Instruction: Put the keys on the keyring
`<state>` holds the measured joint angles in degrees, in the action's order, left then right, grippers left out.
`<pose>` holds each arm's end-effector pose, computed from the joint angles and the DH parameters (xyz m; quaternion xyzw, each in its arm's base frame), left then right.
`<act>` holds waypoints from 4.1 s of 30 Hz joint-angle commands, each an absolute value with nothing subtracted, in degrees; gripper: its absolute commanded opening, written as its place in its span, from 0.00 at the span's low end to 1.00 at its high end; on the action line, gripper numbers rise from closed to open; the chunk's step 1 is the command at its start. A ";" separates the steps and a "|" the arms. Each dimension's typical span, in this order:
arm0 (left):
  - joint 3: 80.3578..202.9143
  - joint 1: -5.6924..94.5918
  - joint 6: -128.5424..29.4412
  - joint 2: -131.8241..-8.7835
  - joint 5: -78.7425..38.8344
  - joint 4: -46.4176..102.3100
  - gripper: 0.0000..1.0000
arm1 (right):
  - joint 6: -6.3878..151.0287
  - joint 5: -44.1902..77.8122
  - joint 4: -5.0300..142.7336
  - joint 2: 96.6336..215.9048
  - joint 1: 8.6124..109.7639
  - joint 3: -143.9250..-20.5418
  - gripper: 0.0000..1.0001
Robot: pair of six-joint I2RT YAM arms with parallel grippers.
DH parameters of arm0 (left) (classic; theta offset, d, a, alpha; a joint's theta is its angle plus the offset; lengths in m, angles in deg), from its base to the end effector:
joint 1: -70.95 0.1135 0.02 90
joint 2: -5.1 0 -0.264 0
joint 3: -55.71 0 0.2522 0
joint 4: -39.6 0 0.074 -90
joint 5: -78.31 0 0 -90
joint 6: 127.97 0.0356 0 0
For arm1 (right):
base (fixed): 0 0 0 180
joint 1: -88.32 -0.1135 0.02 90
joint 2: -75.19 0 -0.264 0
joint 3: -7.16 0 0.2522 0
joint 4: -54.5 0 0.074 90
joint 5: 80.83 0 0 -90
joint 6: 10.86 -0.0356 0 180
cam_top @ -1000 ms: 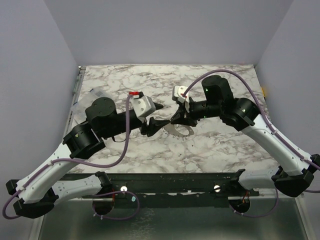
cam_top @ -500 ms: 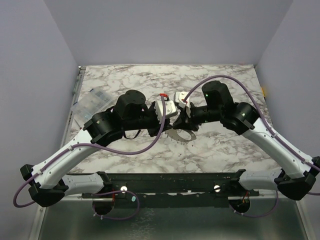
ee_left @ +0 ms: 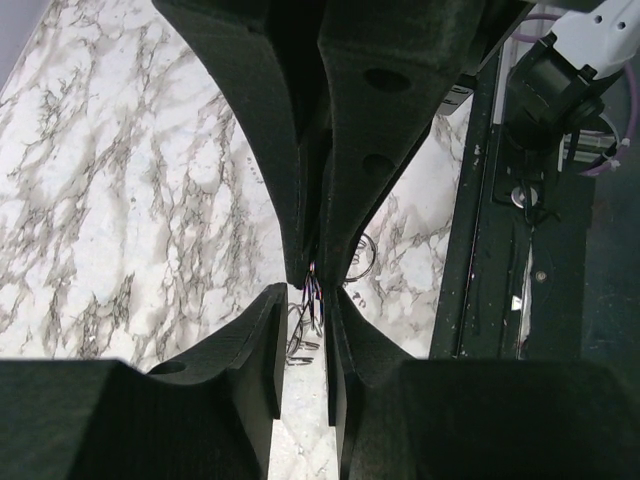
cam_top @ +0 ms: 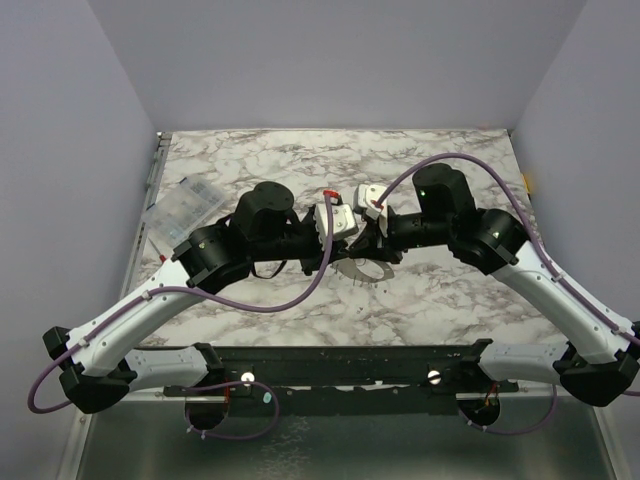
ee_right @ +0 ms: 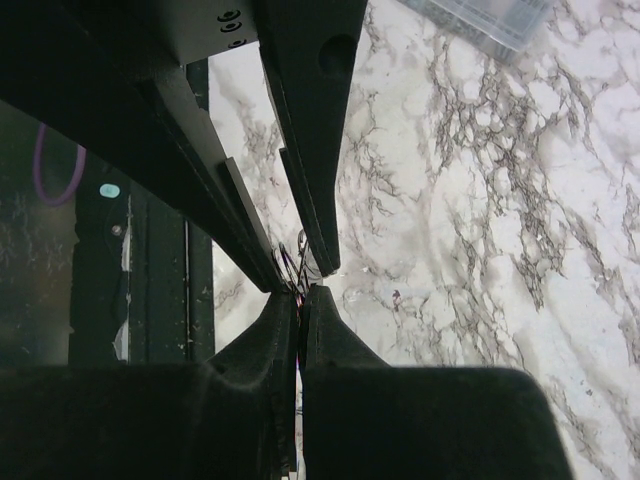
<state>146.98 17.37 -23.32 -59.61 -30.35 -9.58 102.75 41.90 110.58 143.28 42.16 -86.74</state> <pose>0.1287 -0.1936 0.4235 0.5349 0.6293 -0.3096 0.4711 0.1512 0.1852 0.4158 -0.5910 0.6023 0.3330 0.4208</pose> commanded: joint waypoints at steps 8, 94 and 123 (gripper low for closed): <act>145.40 17.60 -22.74 -59.06 -30.22 -5.91 0.00 | 102.01 47.12 108.30 140.03 41.73 -87.33 0.00; 121.65 17.60 -28.34 -38.10 -17.49 25.62 0.00 | 93.70 45.52 102.04 148.01 41.73 -94.34 0.54; 120.59 17.60 -31.61 -40.59 -16.77 34.76 0.00 | 90.49 31.75 94.30 141.99 41.73 -85.02 0.53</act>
<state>121.17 17.43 -30.33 -41.60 -18.22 29.53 92.28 35.65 99.30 144.55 42.14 -87.44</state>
